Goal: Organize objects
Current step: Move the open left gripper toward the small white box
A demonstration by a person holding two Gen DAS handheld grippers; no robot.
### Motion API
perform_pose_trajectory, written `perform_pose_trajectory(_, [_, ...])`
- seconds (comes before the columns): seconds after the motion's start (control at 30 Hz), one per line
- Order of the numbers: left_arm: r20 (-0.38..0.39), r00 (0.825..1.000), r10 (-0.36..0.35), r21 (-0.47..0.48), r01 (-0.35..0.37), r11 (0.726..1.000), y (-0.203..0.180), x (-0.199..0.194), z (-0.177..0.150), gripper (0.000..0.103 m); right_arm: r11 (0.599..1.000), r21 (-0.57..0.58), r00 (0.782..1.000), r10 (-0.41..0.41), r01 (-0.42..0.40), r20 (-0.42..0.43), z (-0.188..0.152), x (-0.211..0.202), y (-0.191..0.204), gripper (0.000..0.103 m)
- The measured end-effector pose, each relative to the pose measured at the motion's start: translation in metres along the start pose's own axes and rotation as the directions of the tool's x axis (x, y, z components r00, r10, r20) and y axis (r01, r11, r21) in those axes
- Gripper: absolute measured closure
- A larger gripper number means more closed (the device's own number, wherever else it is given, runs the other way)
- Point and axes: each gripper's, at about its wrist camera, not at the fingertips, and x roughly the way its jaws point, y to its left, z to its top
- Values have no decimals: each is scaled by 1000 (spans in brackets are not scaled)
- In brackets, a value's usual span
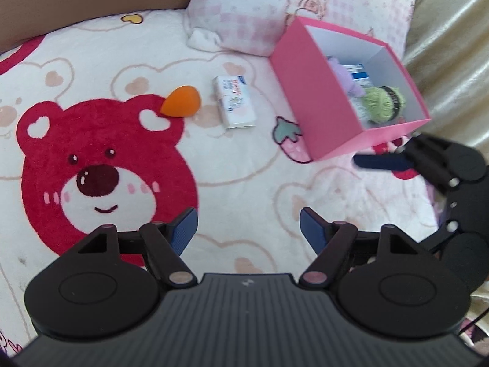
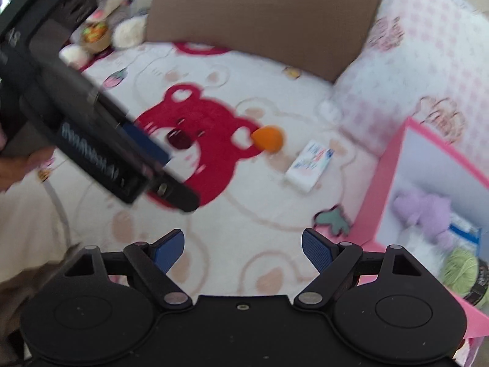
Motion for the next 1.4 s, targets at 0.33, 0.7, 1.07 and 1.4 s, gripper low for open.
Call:
perform_pose_trajectory(0.33, [90, 995, -37, -70, 44, 997, 23, 19, 7, 32, 991, 106, 996, -82, 79, 30, 3, 41, 0, 23])
perform_pose_trajectory(0.7, [220, 975, -42, -123, 71, 990, 28, 37, 12, 38, 981, 144, 990, -137, 132, 23, -6, 72, -2, 24])
perform_pose_trajectory(1.07, [249, 964, -89, -168, 134, 977, 42, 76, 21, 58, 963, 178, 978, -209, 202, 25, 26, 122, -13, 26])
perform_pose_trajectory(1.4, [257, 957, -134, -245, 198, 949, 58, 106, 24, 62, 960, 236, 988, -150, 153, -33, 25, 155, -42, 53])
